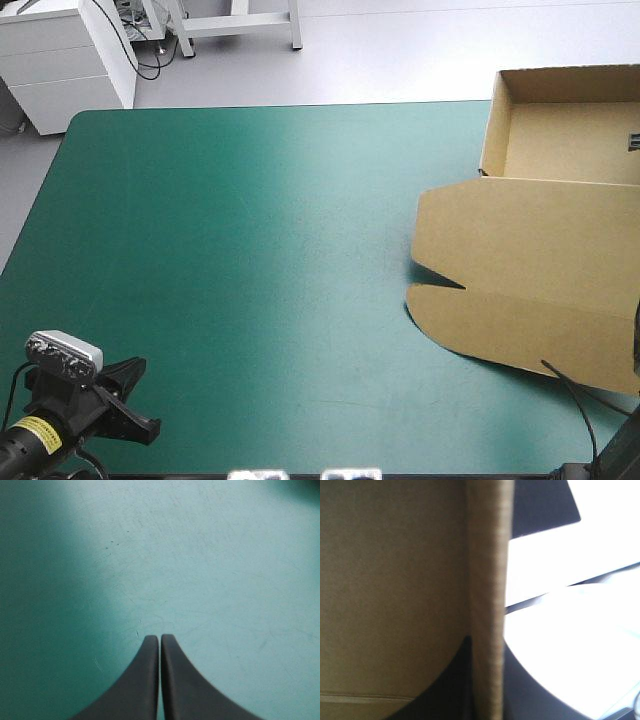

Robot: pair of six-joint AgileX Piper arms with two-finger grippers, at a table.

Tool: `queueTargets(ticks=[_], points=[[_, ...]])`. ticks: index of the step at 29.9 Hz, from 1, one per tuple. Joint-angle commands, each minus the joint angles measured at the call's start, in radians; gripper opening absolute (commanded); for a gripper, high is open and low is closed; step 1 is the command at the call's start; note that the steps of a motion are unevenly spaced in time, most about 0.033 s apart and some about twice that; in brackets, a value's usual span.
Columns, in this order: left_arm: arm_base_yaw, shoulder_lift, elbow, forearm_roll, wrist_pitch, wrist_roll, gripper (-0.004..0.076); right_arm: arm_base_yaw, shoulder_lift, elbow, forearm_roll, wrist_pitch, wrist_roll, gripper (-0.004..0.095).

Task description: Fold the box

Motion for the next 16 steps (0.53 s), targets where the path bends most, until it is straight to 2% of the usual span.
queueTargets(ticks=[1, 5, 16], points=[[-0.005, 0.007, -0.025, -0.004, -0.067, 0.001, -0.0008, -0.087, 0.011, -0.033, 0.152, -0.038, 0.012, -0.0019], [-0.005, 0.007, -0.025, -0.004, -0.067, 0.001, -0.0008, -0.137, 0.098, -0.031, 0.311, -0.027, 0.007, -0.0019], [-0.005, 0.007, -0.025, -0.004, -0.067, -0.006, -0.0008, -0.137, 0.190, -0.031, 0.289, -0.021, -0.010, -0.0010]])
